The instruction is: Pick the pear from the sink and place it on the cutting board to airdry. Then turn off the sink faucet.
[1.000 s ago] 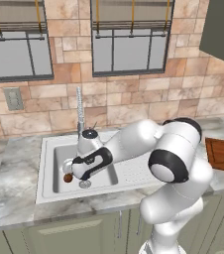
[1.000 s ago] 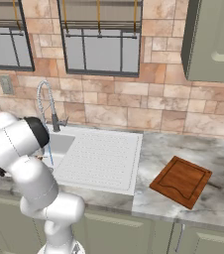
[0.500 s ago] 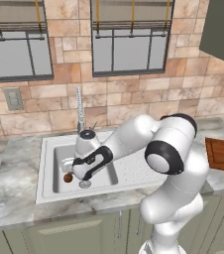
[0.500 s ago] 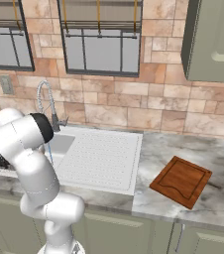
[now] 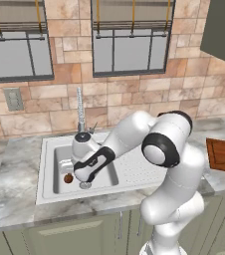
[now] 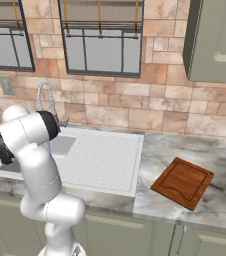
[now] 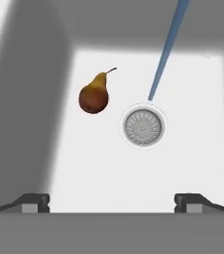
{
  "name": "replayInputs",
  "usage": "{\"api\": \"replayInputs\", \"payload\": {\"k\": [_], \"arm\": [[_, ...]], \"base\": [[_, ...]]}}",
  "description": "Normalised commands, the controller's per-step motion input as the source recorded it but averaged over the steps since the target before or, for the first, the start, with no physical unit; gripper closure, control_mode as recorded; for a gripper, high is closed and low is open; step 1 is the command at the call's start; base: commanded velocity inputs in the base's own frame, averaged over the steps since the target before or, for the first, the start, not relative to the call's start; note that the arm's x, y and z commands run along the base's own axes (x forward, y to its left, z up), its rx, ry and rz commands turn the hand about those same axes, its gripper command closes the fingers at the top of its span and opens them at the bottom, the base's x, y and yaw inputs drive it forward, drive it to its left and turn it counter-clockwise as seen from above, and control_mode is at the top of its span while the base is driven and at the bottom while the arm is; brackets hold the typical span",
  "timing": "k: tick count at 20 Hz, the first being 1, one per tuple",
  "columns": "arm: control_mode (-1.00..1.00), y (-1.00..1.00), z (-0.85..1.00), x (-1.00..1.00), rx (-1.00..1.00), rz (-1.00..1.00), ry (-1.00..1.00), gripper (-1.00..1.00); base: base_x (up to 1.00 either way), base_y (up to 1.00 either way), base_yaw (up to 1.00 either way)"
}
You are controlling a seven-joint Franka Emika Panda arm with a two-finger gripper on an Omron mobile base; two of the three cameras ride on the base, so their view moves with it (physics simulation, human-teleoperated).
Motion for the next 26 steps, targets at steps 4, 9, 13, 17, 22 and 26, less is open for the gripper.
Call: {"api": "replayInputs", "payload": {"k": [4, 9, 13, 17, 22, 26], "arm": [[-1.0, 0.02, -0.08, 0.12, -0.01, -0.04, 0.0, -1.0], [-1.0, 0.01, -0.11, 0.17, 0.0, -0.04, 0.02, -1.0], [-1.0, 0.04, -0.11, 0.2, 0.0, -0.03, 0.04, -1.0], [-1.0, 0.06, -0.16, 0.21, 0.0, -0.01, 0.04, -1.0], [-1.0, 0.09, -0.17, 0.25, 0.0, 0.0, 0.04, -1.0], [-1.0, 0.1, -0.15, 0.23, 0.0, 0.0, 0.02, -1.0]], "base": [[0.0, 0.0, 0.0], [0.0, 0.0, 0.0], [0.0, 0.0, 0.0], [0.0, 0.0, 0.0], [0.0, 0.0, 0.0], [0.0, 0.0, 0.0]]}}
